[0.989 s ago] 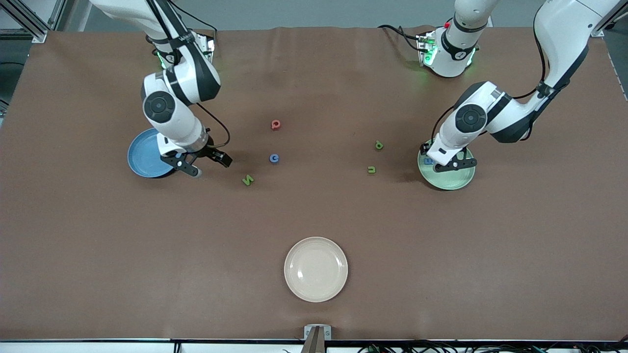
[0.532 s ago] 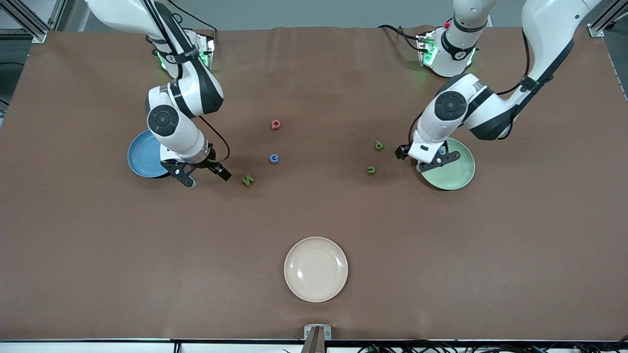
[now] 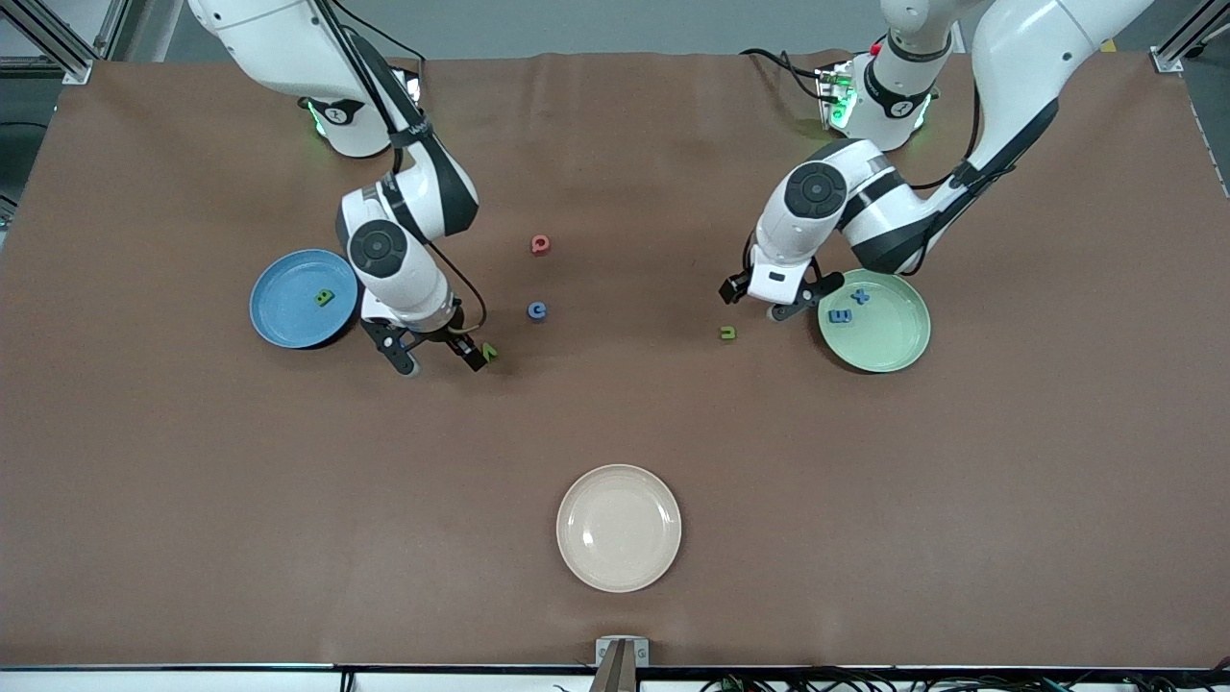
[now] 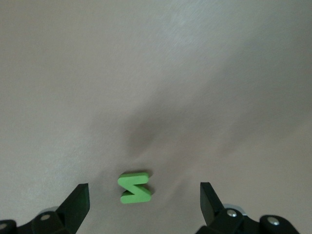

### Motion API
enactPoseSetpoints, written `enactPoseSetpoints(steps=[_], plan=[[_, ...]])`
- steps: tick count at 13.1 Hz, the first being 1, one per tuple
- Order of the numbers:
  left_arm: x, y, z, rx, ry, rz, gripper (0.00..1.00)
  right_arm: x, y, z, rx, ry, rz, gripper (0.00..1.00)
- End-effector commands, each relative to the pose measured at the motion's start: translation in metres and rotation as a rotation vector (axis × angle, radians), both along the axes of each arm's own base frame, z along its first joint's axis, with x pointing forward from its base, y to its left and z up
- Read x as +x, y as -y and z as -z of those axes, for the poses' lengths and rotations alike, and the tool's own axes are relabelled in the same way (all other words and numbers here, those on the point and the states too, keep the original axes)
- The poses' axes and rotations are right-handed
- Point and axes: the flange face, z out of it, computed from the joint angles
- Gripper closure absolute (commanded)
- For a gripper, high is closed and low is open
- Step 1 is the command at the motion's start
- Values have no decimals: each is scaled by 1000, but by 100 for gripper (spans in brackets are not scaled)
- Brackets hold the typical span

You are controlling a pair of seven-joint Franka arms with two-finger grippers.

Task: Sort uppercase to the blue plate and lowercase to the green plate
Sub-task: 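Grasp the green p with the left gripper while the right gripper grasps the S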

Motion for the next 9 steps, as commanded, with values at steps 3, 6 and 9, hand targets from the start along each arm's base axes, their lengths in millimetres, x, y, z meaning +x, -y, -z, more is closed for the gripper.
enactPoseSetpoints(steps=[3, 6, 9], plan=[[-10, 6, 26, -12, 2, -33, 1, -1, -24, 25, -14, -12, -21, 0], [-19, 7, 37, -22, -2, -25, 2, -1, -31, 30, -16, -13, -34, 3], [-23, 7, 53, -25, 5, -25, 3, -1, -37, 36, -24, -14, -83, 4]])
